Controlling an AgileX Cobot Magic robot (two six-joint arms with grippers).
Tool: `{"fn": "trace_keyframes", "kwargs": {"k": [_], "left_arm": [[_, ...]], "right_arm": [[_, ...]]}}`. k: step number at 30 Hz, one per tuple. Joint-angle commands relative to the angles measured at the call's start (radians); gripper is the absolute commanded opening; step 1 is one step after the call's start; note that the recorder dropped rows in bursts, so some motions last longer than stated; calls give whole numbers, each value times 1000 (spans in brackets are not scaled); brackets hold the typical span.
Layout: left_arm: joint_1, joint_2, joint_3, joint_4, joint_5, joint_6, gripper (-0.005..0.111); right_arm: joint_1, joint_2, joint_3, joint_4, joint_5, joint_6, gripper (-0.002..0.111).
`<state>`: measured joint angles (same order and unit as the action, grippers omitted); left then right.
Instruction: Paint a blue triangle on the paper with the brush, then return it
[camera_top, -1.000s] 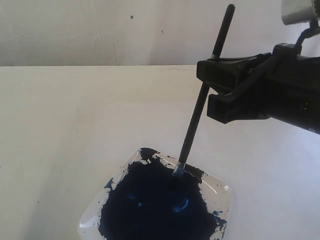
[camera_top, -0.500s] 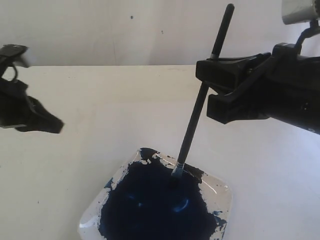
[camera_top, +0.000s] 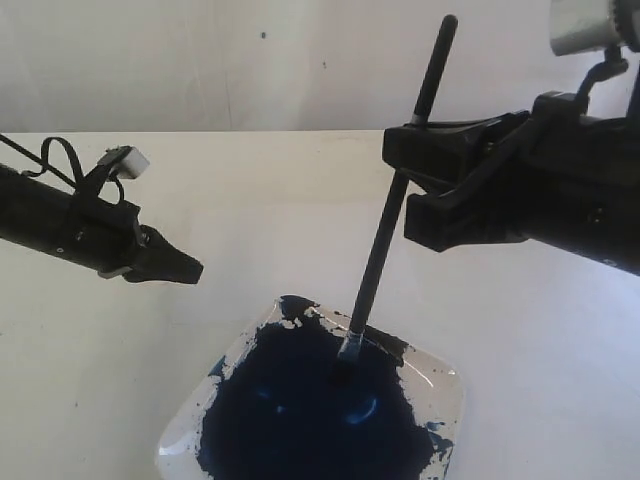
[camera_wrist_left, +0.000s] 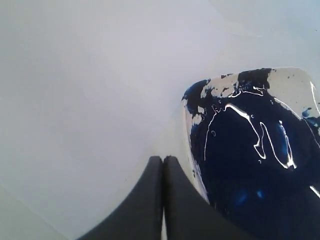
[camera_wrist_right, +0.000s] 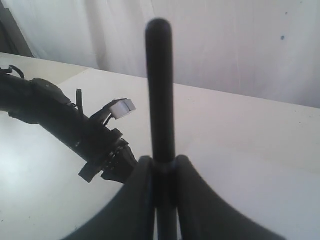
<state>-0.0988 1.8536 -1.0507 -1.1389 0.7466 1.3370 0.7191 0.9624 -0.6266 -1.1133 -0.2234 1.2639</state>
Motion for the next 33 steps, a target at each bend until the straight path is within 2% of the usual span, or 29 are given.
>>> {"fn": "trace_keyframes", "kwargs": {"k": [1, 12, 18, 21, 33], "left_arm": [[-4, 42, -5, -85, 30, 134, 0], [-4, 143, -5, -80, 20, 186, 0], [-4, 147, -5, -56, -121, 197, 0], [-4, 147, -5, -56, -148, 215, 0], [-4, 147, -5, -56, -147, 210, 0]], "right_arm": [[2, 47, 4, -1, -44, 3, 0], [2, 93, 2, 3, -93, 3, 0], [2, 93, 2, 3, -120, 3, 0], [2, 93, 2, 3, -122, 3, 0], [2, 93, 0, 24, -121, -5, 0]]}}
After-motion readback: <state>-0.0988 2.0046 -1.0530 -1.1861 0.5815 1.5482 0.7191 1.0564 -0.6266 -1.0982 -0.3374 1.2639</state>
